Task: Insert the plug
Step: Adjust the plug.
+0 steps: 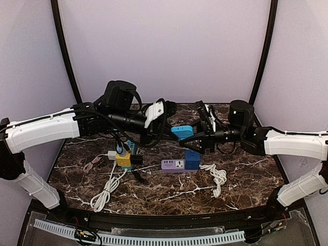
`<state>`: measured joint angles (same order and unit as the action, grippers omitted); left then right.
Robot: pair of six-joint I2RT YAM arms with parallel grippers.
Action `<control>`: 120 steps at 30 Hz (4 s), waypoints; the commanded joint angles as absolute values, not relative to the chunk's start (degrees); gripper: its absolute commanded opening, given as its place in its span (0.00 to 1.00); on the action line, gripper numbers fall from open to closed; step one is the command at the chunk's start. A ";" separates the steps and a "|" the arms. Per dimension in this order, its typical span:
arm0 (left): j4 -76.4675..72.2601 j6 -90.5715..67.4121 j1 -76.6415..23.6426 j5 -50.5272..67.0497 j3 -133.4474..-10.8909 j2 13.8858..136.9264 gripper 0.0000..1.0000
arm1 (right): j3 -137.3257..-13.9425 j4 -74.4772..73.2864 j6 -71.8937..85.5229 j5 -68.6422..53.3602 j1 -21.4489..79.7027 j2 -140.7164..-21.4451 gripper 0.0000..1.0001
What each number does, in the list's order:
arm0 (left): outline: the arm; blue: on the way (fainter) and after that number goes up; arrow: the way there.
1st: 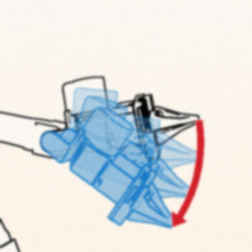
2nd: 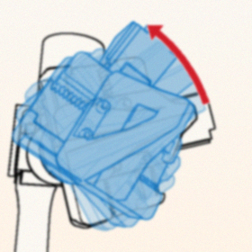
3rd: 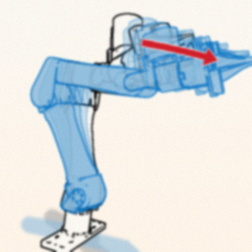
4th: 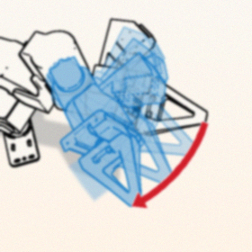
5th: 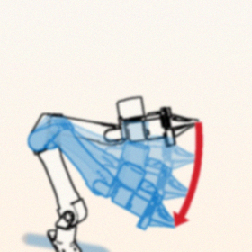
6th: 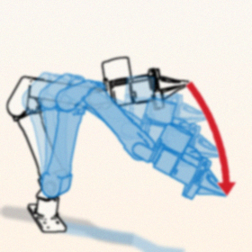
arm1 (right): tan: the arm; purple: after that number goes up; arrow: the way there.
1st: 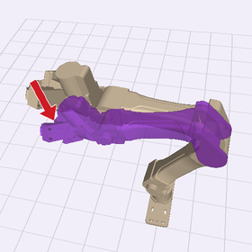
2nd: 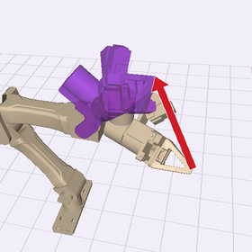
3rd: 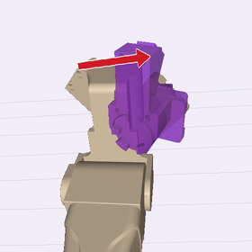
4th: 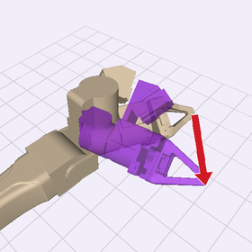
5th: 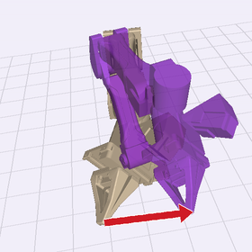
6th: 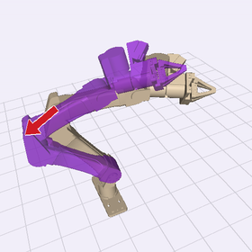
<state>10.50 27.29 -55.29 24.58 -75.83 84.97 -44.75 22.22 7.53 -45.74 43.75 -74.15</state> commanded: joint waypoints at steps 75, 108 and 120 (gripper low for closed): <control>11.63 25.07 -55.70 24.63 -72.24 82.91 0.16 | -48.03 11.15 -6.28 -49.59 42.01 -74.61 0.00; -45.19 1.70 -49.88 40.33 -60.60 107.06 0.42 | -33.43 24.08 -17.25 -60.14 25.99 -73.39 0.00; -50.70 -1.58 -49.39 40.83 -61.98 112.32 0.13 | -37.03 18.62 -21.51 -60.56 25.78 -76.64 0.00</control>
